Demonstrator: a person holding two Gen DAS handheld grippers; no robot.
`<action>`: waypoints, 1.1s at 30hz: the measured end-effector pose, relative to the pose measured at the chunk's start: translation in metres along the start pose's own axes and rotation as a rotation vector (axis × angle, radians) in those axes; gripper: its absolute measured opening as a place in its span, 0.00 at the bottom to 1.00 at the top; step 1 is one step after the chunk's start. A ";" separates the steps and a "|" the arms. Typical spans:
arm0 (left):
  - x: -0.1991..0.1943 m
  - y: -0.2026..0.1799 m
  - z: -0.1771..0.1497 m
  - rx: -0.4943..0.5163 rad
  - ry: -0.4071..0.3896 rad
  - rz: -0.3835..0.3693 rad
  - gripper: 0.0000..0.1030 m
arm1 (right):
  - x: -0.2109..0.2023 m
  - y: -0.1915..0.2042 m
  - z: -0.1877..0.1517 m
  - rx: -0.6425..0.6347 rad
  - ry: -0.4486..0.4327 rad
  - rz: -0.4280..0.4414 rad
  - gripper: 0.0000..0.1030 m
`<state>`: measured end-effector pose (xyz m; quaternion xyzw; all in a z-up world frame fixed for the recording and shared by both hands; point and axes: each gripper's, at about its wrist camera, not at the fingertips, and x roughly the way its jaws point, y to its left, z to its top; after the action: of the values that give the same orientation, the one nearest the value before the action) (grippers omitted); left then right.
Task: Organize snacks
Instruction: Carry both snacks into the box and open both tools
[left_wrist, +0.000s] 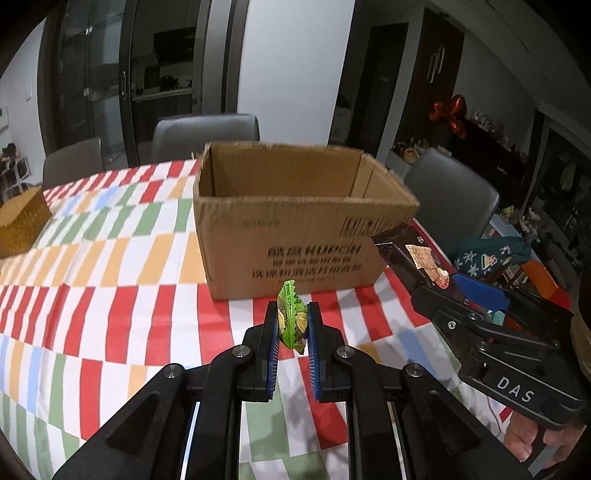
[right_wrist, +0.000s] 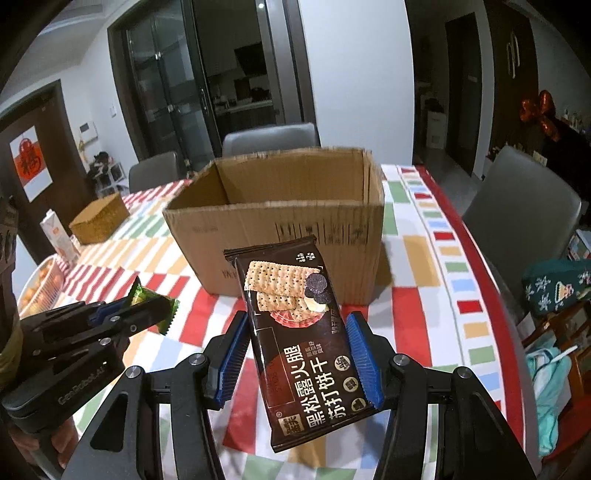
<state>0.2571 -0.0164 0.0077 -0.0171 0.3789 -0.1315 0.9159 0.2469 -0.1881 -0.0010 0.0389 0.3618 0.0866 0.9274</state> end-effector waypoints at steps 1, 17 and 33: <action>-0.004 -0.001 0.003 0.005 -0.011 0.000 0.15 | -0.002 0.001 0.002 0.000 -0.007 -0.001 0.53; -0.032 -0.005 0.060 0.030 -0.152 0.018 0.15 | -0.027 0.005 0.057 -0.020 -0.124 -0.002 0.53; -0.002 0.011 0.126 0.044 -0.135 0.032 0.15 | 0.002 0.005 0.118 -0.054 -0.121 -0.002 0.53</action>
<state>0.3458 -0.0139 0.0973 0.0003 0.3137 -0.1238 0.9414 0.3277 -0.1838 0.0857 0.0185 0.3024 0.0930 0.9484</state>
